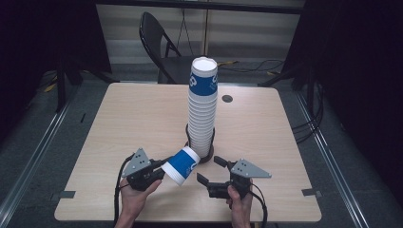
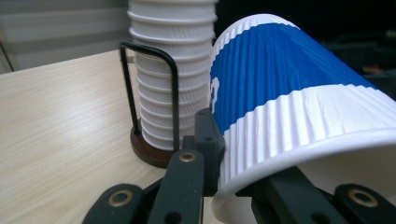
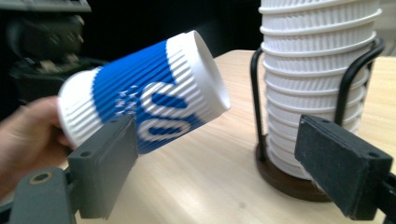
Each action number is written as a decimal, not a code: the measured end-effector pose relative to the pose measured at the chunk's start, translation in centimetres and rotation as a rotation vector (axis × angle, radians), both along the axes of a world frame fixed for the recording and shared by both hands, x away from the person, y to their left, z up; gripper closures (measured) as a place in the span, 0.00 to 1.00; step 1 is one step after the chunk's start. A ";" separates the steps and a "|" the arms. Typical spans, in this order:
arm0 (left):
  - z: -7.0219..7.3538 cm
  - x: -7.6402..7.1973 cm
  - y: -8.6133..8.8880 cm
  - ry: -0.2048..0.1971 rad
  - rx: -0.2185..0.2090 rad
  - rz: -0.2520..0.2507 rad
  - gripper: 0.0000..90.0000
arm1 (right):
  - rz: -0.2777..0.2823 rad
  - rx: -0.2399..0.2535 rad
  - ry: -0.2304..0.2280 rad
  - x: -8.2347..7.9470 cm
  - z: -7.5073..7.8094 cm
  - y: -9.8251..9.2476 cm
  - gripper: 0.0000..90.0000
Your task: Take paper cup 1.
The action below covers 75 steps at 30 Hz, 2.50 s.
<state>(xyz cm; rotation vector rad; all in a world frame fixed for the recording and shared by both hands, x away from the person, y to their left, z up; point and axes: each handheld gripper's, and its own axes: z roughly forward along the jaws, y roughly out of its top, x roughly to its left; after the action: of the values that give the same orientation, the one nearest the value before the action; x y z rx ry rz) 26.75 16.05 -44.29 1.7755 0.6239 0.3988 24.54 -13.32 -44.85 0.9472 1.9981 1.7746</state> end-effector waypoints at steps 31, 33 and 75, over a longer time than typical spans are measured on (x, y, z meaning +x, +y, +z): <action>3.0 3.6 -2.2 0.373 0.316 -0.088 0.94 | 0.004 -0.462 -0.256 -1.3 -2.5 2.9 0.20; 3.0 4.1 -2.5 0.404 0.337 -0.104 0.94 | 0.004 -0.479 -0.250 -1.3 -2.6 2.9 0.18; 2.6 5.6 -7.9 0.599 0.589 -0.286 0.94 | 0.133 -0.702 -0.429 -2.0 -2.6 6.6 0.14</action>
<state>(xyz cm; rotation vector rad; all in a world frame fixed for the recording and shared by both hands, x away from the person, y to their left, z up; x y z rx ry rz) 32.31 8.11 -41.68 2.5434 0.6892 -0.1890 22.56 -6.71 -47.47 0.1963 2.1617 1.0503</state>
